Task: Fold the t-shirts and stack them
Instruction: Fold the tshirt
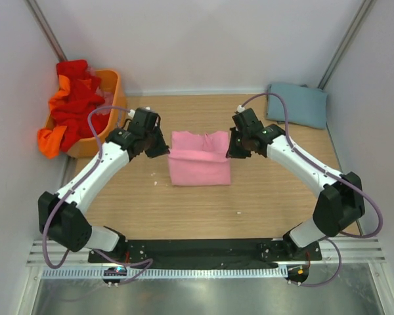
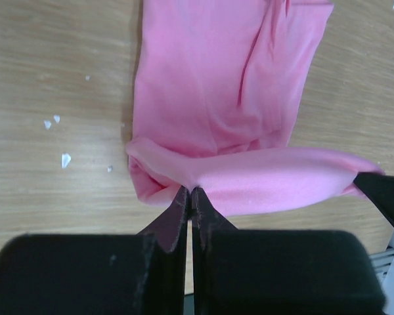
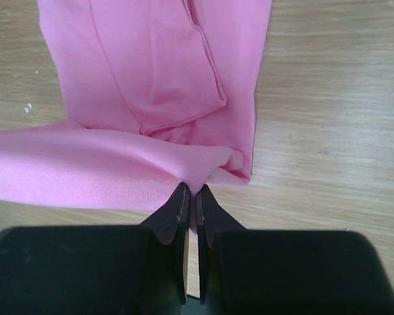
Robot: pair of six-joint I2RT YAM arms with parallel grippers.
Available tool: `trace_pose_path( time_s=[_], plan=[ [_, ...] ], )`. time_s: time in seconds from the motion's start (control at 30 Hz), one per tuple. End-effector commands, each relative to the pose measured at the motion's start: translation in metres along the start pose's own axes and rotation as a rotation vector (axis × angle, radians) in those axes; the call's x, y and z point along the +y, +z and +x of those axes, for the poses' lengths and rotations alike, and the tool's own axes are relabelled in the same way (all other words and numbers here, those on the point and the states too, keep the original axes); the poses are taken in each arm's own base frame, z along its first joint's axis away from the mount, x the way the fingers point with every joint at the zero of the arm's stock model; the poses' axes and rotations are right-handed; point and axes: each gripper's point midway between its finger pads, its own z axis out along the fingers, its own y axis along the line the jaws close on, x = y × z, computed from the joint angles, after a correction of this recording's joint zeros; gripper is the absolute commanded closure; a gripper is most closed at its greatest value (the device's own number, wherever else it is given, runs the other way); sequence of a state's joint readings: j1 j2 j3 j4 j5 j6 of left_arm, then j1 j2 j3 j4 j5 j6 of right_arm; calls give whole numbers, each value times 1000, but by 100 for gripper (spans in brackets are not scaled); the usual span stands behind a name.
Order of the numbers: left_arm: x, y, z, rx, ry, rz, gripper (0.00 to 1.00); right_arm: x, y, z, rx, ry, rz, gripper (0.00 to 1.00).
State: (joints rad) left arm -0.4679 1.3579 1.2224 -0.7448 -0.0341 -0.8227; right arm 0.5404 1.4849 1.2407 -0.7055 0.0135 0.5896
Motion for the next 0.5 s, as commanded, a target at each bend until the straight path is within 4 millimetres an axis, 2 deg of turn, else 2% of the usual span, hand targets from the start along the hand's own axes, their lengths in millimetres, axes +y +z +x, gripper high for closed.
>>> trace_pose_path(
  time_s=[0.0,0.03,0.07,0.1,0.13,0.17,0.2,0.23,0.27,0.3,0.33,0.37,0.4,0.43,0.47],
  plan=[
    [-9,7,-30,-31,54,22,100,-2,-3,-29,-42,-43,17,94],
    [-14,9,-39,-42,64,30,100,-5,-1,-36,-50,-36,22,94],
    [-11,23,-40,-10,60,18,100,-4,4,-44,-50,-32,28,94],
    [-15,28,-44,1,58,31,100,-7,6,-49,-50,-36,35,94],
    [-22,30,-56,-13,55,45,100,-11,10,-56,-55,-27,44,94],
    [-16,50,-60,12,43,25,100,-12,20,-64,-49,-22,58,94],
    [-27,53,-74,-4,43,56,100,-15,25,-71,-50,-22,67,94],
    [-27,64,-79,6,40,53,100,-21,32,-80,-56,-6,79,94],
    [-15,91,-78,59,18,17,100,-18,36,-96,-81,-3,69,93],
    [-14,104,-82,77,11,12,99,-16,63,-95,-26,-2,40,81],
    [-22,109,-100,58,14,39,87,-20,74,-104,-22,6,40,63],
    [-21,121,-107,60,12,33,76,-17,74,-137,-74,22,16,48],
    [-6,159,-98,119,-3,-8,64,-30,110,-134,-16,36,41,25],
    [-17,163,-123,99,-20,55,52,-34,116,-143,-11,45,47,20],
    [-8,177,-118,152,-52,20,47,-27,109,-175,-58,42,17,17]
  ],
)
